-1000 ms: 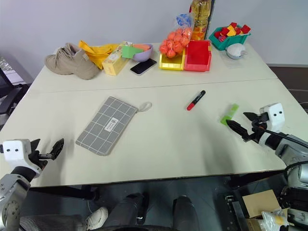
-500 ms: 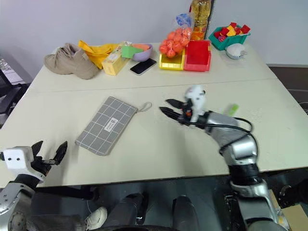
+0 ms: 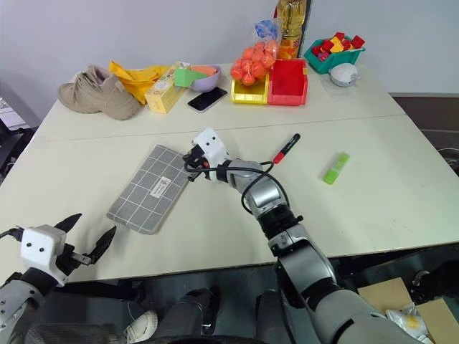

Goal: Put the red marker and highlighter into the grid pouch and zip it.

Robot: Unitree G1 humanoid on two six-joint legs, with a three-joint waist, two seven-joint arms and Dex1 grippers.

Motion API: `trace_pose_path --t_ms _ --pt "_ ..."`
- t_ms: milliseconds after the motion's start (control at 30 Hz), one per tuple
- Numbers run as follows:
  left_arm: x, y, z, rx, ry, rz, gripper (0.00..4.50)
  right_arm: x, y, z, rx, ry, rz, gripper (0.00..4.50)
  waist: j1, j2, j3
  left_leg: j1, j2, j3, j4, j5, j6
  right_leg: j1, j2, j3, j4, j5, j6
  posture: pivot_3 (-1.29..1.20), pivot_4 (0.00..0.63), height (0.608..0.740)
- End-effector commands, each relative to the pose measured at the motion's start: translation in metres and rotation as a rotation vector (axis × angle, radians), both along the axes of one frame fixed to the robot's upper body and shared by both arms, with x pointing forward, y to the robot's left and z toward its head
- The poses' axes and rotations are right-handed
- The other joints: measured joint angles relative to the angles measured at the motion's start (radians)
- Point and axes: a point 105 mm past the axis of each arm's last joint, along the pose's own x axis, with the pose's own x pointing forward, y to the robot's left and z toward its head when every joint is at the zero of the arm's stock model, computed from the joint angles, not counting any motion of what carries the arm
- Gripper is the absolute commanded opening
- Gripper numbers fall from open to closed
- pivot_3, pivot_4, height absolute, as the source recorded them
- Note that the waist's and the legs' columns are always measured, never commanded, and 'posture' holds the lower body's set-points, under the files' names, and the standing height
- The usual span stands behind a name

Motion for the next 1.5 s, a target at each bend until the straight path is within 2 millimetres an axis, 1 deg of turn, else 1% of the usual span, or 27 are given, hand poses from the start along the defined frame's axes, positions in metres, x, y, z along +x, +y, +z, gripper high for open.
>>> trace_pose_path --t_ms 33,100,167,267,367,500,667,733,833,900,1000,1033,1067,1100,1233,1300,1367,1433,1500 --pt "-0.003 -0.009 0.01 0.075 -0.014 -0.067 4.5 0.01 0.008 -0.004 -0.065 0.021 -0.064 0.04 -0.001 0.0 0.0 0.0 0.0 0.0 0.0 0.0 0.0 0.0 0.0 0.0 0.0 0.0 0.0 0.0 0.15 0.74" --pt "-0.007 -0.011 0.006 0.138 0.017 -0.104 4.5 0.014 0.01 -0.009 -0.081 0.073 -0.112 0.04 -0.004 0.0 0.0 0.0 0.0 0.0 -0.001 0.0 0.0 -0.001 0.0 0.0 0.0 0.0 0.0 0.0 0.15 0.74" --pt "-0.009 -0.009 0.005 0.177 0.029 -0.119 4.5 0.012 0.013 -0.011 -0.06 0.143 -0.103 0.04 -0.004 0.001 0.001 0.0 0.0 0.0 -0.002 0.0 -0.001 -0.001 0.0 0.001 0.0 0.0 0.0 0.0 0.15 0.74" --pt "-0.01 -0.01 0.004 0.205 0.043 -0.15 4.5 0.011 0.013 -0.013 -0.059 0.177 -0.11 0.04 -0.003 0.001 0.001 0.001 0.0 0.0 -0.004 0.001 -0.001 -0.001 0.0 0.001 0.0 0.0 0.0 0.0 0.15 0.74" --pt "-0.007 -0.013 -0.001 0.298 0.059 -0.205 4.5 0.013 0.011 -0.014 -0.048 0.194 -0.144 0.04 -0.003 0.001 0.001 0.002 0.0 0.0 -0.004 0.0 -0.001 -0.001 0.0 0.001 0.0 0.0 0.0 0.0 0.15 0.74" --pt "0.008 -0.022 -0.002 0.402 -0.004 -0.249 4.5 0.01 0.012 -0.011 -0.028 0.196 -0.131 0.04 -0.003 0.002 0.001 0.003 0.0 0.0 -0.005 0.001 -0.001 -0.001 0.0 0.001 0.0 0.0 0.0 0.0 0.15 0.74" --pt "0.024 -0.038 -0.013 0.567 -0.073 -0.344 4.5 0.009 0.014 -0.01 -0.027 0.189 -0.123 0.04 -0.003 0.002 0.0 0.004 0.0 0.0 -0.007 0.001 -0.002 -0.001 0.0 0.001 0.0 0.0 0.0 0.0 0.15 0.74" --pt "0.037 -0.046 -0.013 0.616 -0.117 -0.361 4.5 0.007 0.016 -0.01 -0.022 0.189 -0.118 0.04 0.003 0.003 0.0 0.006 0.0 0.0 -0.01 0.003 -0.004 -0.001 0.0 0.002 0.0 0.0 0.0 0.0 0.15 0.74" --pt "0.053 -0.049 -0.013 0.689 -0.163 -0.36 4.5 0.006 0.017 -0.007 -0.015 0.184 -0.116 0.04 0.003 0.003 0.0 0.009 0.0 0.0 -0.012 0.004 -0.005 0.0 0.0 0.002 0.002 0.0 0.0 0.0 0.15 0.74" --pt "0.058 -0.049 -0.01 0.693 -0.186 -0.347 4.5 0.007 0.016 -0.006 -0.015 0.182 -0.121 0.04 -0.002 0.003 0.0 0.009 0.0 0.0 -0.012 0.004 -0.006 0.0 0.0 0.002 0.003 0.0 0.0 0.0 0.15 0.74" --pt "0.063 -0.047 -0.007 0.694 -0.21 -0.328 3.67 0.007 0.014 -0.007 -0.021 0.174 -0.125 0.0 -0.004 0.003 0.0 0.01 0.0 0.0 -0.012 0.004 -0.006 0.0 0.0 0.002 0.004 0.0 0.0 0.0 0.15 0.74" --pt "0.064 -0.046 -0.005 0.695 -0.216 -0.323 3.12 0.007 0.013 -0.006 -0.019 0.173 -0.126 0.0 -0.005 0.003 0.0 0.01 0.0 0.0 -0.013 0.004 -0.006 0.0 0.001 0.002 0.004 0.0 0.0 0.0 0.15 0.74" --pt "0.065 -0.046 -0.003 0.688 -0.23 -0.322 2.84 0.007 0.012 -0.007 -0.017 0.174 -0.127 0.0 -0.006 0.003 0.0 0.01 0.0 0.0 -0.013 0.004 -0.006 -0.001 0.001 0.002 0.004 0.0 0.0 0.0 0.15 0.74" --pt "0.065 -0.047 -0.001 0.683 -0.245 -0.324 2.17 0.007 0.011 -0.007 -0.016 0.175 -0.127 0.0 -0.007 0.003 0.0 0.01 0.0 0.0 -0.013 0.004 -0.006 -0.001 0.001 0.002 0.004 0.0 0.0 0.0 0.15 0.74" --pt "0.066 -0.05 0.004 0.65 -0.27 -0.326 0.09 0.005 0.011 -0.006 0.004 0.181 -0.123 0.0 -0.006 0.003 0.0 0.01 0.0 0.0 -0.013 0.004 -0.006 -0.001 0.001 0.002 0.004 0.0 0.0 0.0 0.15 0.74" --pt "0.066 -0.052 0.005 0.583 -0.267 -0.315 0.03 0.008 0.009 0.004 0.046 0.137 -0.138 0.0 -0.006 0.003 0.0 0.01 0.0 0.0 -0.013 0.004 -0.006 -0.001 0.0 0.002 0.004 0.0 0.0 0.0 0.15 0.74" --pt "0.066 -0.054 0.012 0.483 -0.281 -0.287 0.03 0.013 0.002 0.021 0.072 0.022 -0.158 0.0 -0.004 0.003 0.0 0.009 0.0 0.0 -0.013 0.004 -0.006 0.0 0.0 0.002 0.003 0.0 0.0 0.0 0.15 0.74" --pt "0.067 -0.058 0.019 0.422 -0.301 -0.273 0.03 0.012 -0.005 0.033 0.089 -0.052 -0.152 0.0 -0.003 0.003 0.0 0.009 0.0 0.0 -0.013 0.004 -0.006 -0.001 0.0 0.002 0.003 0.0 0.0 0.0 0.15 0.74" --pt "0.068 -0.064 0.029 0.367 -0.327 -0.274 0.0 0.01 -0.021 0.043 0.091 -0.114 -0.141 0.56 -0.001 0.003 0.0 0.009 0.0 0.0 -0.013 0.004 -0.006 0.0 0.0 0.002 0.003 0.0 0.0 0.0 0.15 0.74"
